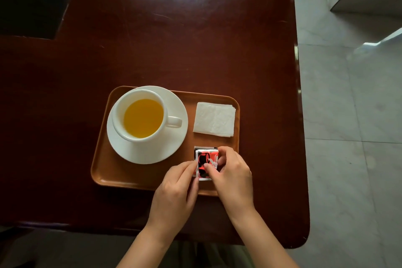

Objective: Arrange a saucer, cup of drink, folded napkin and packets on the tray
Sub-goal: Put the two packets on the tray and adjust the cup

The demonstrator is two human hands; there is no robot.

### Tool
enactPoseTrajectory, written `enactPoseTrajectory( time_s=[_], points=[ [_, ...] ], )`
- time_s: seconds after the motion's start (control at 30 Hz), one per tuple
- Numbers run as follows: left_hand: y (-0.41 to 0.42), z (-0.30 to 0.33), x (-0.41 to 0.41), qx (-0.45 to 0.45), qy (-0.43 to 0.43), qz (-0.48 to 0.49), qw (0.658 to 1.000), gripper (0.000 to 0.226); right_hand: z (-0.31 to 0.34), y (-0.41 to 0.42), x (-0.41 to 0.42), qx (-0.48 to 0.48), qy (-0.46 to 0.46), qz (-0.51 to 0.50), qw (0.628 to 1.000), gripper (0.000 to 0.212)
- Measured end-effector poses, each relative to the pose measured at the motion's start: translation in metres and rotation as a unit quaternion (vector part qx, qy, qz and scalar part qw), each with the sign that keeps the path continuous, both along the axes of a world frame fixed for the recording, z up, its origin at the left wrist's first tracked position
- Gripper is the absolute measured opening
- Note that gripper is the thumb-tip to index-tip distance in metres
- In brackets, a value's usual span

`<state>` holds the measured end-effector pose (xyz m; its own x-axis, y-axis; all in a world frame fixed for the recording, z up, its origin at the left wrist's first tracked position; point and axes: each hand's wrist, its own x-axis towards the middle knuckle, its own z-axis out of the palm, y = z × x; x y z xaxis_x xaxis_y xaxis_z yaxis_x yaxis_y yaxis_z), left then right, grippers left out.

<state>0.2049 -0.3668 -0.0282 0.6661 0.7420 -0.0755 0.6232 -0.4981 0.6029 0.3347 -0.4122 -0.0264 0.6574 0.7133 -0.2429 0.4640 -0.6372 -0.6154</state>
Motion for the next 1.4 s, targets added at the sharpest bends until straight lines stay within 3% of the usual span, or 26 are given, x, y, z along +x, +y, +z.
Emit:
enactPoseTrajectory(
  time_s=[0.23,0.43,0.6,0.83,0.93,1.1,1.27,1.4],
  points=[
    [-0.004,0.002,-0.011,0.061,0.018,-0.042,0.997,0.051,0.003,-0.006,0.0,0.034,0.017,0.006,0.999,0.027],
    [-0.02,-0.001,-0.004,0.073,0.089,-0.102,0.988,0.056,0.01,-0.022,0.037,0.114,0.128,-0.137,0.976,0.026],
    [-0.023,-0.006,0.001,0.075,0.172,-0.121,0.975,0.054,0.01,-0.023,0.041,0.054,0.067,-0.099,0.991,0.028],
    [-0.016,-0.007,-0.008,0.068,0.18,-0.109,0.975,0.055,0.002,-0.012,0.02,0.024,-0.117,-0.018,0.993,0.023],
    [-0.015,-0.005,-0.005,0.065,0.173,-0.097,0.978,0.057,-0.001,-0.012,0.015,0.022,-0.171,0.005,0.985,0.025],
    [-0.009,0.005,-0.006,0.063,0.145,-0.074,0.985,0.055,-0.002,-0.014,0.014,0.024,-0.174,0.003,0.984,0.024],
    [0.003,0.028,-0.024,0.057,0.03,-0.061,0.996,0.045,0.015,-0.008,0.015,0.051,-0.14,0.045,0.988,0.024],
    [0.033,0.053,-0.048,0.064,-0.062,0.063,0.994,0.023,0.03,0.01,0.016,0.077,-0.07,0.068,0.992,0.024]
  ],
)
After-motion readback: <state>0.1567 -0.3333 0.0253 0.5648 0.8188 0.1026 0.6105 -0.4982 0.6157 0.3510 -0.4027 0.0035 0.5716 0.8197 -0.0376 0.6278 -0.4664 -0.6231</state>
